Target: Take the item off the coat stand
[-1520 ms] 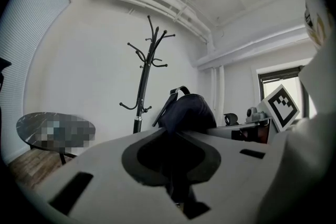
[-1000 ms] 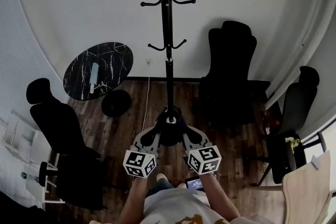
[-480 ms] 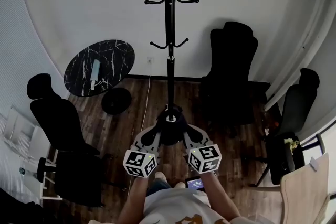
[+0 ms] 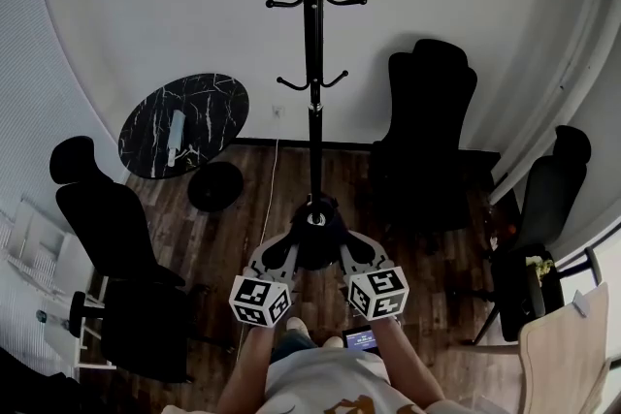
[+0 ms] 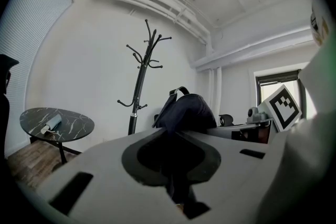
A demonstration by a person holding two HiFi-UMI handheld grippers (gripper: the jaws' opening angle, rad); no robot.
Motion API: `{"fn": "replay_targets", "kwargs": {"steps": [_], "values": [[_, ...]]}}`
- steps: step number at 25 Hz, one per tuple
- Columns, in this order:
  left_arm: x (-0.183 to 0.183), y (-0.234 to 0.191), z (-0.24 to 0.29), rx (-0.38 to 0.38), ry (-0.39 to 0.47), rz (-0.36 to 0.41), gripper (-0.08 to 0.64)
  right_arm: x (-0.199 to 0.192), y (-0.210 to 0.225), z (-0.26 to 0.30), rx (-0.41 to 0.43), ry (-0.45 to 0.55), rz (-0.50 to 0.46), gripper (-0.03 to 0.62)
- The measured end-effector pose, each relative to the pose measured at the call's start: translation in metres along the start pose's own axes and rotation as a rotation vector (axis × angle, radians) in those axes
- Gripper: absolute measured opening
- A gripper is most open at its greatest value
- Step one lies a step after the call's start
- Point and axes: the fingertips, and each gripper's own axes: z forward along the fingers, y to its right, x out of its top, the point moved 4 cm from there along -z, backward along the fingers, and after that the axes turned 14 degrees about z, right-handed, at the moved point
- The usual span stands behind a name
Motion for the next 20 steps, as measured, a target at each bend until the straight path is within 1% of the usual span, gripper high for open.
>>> {"fn": "replay_targets", "kwargs": {"steps": [7,20], "values": [[-0.001,0.005,0.006,-0.017,-0.008,0.01,0.034,0.001,0.008,-0.002,-0.015,0.001,0.005,0.031],[-0.005,0.007,0.013,-0.016,-0.029,0.01,0.034,-0.002,0.017,0.003,-0.014,-0.011,0.025,0.031]]}}
